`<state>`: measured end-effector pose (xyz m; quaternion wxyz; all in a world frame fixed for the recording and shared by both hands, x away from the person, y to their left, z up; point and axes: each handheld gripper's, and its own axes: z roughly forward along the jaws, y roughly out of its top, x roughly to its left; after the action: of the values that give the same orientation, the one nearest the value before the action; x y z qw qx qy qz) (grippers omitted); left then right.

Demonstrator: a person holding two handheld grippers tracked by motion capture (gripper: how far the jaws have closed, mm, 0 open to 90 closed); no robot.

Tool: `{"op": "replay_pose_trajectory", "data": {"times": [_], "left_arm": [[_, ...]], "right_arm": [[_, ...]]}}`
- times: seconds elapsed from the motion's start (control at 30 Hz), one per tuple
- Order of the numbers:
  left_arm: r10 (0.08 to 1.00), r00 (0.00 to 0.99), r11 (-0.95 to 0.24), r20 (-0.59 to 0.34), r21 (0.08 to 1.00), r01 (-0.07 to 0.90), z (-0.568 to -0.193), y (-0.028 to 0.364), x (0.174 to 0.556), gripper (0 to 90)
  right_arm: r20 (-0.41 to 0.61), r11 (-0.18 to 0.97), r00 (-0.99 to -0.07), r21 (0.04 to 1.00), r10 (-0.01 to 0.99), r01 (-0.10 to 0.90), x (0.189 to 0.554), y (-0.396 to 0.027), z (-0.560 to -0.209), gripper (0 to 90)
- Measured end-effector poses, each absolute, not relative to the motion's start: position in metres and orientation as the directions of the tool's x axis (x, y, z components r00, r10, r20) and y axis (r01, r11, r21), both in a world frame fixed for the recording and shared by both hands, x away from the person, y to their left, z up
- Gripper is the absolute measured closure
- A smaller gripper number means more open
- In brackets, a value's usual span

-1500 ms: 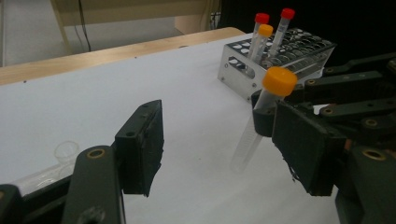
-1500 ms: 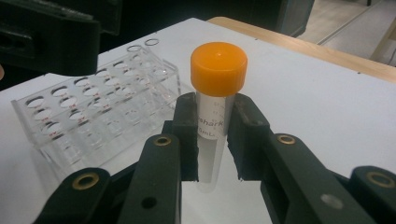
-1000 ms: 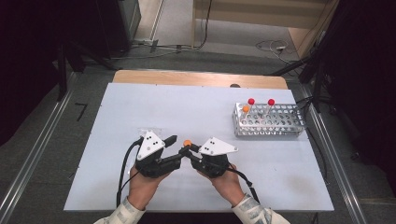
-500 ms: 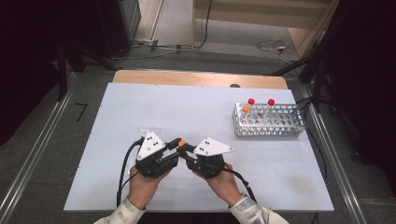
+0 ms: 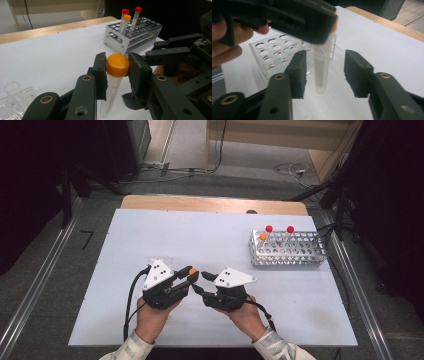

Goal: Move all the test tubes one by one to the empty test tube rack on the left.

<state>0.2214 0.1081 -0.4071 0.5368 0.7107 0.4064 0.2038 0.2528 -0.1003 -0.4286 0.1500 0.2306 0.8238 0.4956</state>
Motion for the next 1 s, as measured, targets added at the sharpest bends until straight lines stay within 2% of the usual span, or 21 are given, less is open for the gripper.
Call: {"op": "replay_pose_trajectory", "data": {"times": [0.3,1.0], "left_arm": [[0.808,0.564,-0.048,-0.169,0.936,0.35,-0.397,0.119,0.224,70.0],[0.87,0.462,0.009,-0.17,0.944,0.331,-0.386,0.162,0.222,70.1]], "right_arm": [[-0.006,0.383,-0.818,0.886,0.575,0.262,0.258,-0.131,-0.428,40.7],[0.022,0.341,-0.755,0.883,0.655,0.321,0.269,-0.166,-0.432,36.1]]}}
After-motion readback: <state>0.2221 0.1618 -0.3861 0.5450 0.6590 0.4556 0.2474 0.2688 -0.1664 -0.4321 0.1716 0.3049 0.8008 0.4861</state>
